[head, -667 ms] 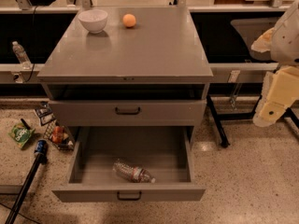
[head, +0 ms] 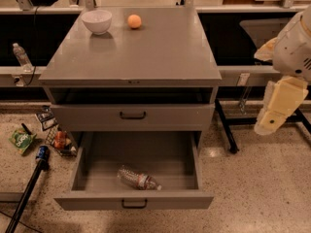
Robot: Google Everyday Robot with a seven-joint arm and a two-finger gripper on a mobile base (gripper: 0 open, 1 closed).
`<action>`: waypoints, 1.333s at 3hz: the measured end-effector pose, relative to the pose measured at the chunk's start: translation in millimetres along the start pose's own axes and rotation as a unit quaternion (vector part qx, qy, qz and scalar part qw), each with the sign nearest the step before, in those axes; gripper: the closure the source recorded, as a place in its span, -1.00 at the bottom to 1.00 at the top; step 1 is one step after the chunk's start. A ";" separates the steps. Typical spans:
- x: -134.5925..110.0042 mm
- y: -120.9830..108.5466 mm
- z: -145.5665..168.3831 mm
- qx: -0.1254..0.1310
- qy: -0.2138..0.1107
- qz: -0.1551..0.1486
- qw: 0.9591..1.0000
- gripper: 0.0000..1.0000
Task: Pick water bottle from middle drawer and place on counter
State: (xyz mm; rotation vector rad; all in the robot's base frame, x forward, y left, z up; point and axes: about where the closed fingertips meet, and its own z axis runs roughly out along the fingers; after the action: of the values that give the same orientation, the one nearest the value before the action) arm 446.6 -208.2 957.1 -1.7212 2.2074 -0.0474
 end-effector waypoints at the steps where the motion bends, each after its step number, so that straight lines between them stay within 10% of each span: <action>1: -8.1 3.3 40.1 -0.014 -0.035 -0.006 0.999 -1.00; 4: -40.2 9.1 202.6 -0.054 -0.083 0.055 0.994 -1.00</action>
Offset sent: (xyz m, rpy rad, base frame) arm 0.0538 0.0637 -0.1480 0.2218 -0.0157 -0.0611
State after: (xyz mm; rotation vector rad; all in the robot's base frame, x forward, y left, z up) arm 504.1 -131.2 774.0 -1.5918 2.2116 0.2384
